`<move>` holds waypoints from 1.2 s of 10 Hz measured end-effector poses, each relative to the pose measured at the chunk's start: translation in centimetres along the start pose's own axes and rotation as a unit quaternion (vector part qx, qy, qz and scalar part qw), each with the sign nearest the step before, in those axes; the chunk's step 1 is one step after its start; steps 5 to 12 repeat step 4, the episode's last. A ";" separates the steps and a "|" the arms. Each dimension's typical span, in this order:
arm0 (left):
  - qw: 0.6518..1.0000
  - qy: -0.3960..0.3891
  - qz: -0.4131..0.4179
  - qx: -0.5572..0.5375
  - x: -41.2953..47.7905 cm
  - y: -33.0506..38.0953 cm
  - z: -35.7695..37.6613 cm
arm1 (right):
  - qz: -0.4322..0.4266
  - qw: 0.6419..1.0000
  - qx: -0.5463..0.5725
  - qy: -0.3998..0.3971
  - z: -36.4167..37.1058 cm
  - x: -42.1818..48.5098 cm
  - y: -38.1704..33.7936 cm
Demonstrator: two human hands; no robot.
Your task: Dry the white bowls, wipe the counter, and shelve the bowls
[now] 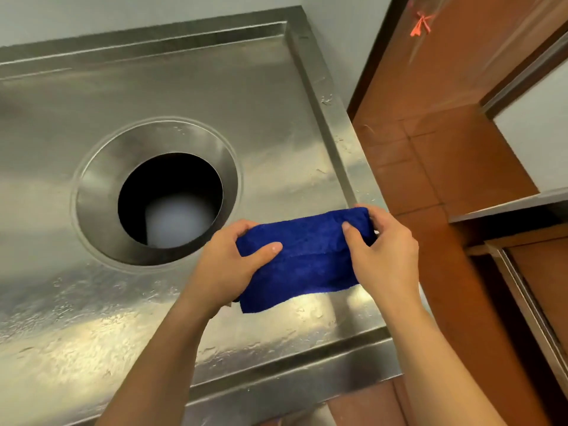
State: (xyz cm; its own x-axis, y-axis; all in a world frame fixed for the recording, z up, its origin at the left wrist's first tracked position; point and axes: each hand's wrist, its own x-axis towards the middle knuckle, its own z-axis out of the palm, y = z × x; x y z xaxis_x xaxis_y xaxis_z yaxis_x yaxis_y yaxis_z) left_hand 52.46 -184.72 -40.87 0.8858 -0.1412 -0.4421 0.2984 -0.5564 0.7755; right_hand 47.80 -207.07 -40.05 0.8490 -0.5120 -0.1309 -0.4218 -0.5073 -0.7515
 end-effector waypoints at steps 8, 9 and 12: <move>0.968 0.175 0.124 0.134 0.9 -1.7 2.3 | -0.112 0.990 -0.017 0.081 2.4 1.1 2.6; 0.968 0.175 0.124 0.134 0.9 -1.7 2.3 | -0.112 0.990 -0.017 0.081 2.4 1.1 2.6; 0.968 0.175 0.124 0.134 0.9 -1.7 2.3 | -0.112 0.990 -0.017 0.081 2.4 1.1 2.6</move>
